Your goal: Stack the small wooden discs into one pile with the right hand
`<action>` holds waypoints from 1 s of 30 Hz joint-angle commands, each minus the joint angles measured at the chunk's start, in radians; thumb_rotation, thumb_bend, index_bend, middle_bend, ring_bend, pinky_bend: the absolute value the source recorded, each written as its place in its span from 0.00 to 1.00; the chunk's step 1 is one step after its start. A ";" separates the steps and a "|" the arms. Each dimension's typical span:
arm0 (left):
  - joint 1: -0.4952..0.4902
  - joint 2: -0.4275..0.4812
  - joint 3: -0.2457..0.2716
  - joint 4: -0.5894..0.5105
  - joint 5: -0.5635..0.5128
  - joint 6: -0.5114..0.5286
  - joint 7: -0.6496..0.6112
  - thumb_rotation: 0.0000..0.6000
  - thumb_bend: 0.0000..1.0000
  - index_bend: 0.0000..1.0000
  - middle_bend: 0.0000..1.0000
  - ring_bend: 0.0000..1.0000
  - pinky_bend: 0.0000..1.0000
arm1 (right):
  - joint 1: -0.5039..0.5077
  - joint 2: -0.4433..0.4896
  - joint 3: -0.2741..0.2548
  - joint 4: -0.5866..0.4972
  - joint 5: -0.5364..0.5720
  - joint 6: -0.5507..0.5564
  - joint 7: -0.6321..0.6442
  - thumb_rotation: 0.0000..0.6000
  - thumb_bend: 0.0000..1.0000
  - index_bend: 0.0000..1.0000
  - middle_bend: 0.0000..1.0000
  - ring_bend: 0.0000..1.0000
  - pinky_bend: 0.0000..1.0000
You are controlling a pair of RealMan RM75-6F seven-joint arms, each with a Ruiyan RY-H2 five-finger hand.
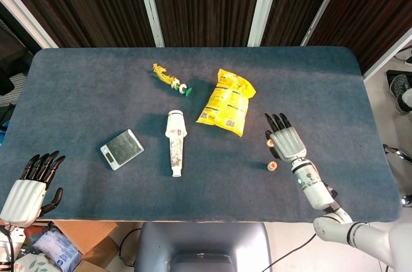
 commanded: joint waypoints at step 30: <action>0.000 -0.002 0.000 -0.004 -0.004 -0.004 0.009 1.00 0.50 0.00 0.00 0.00 0.02 | -0.075 0.162 -0.106 -0.224 -0.106 0.023 -0.003 1.00 0.50 0.63 0.05 0.00 0.00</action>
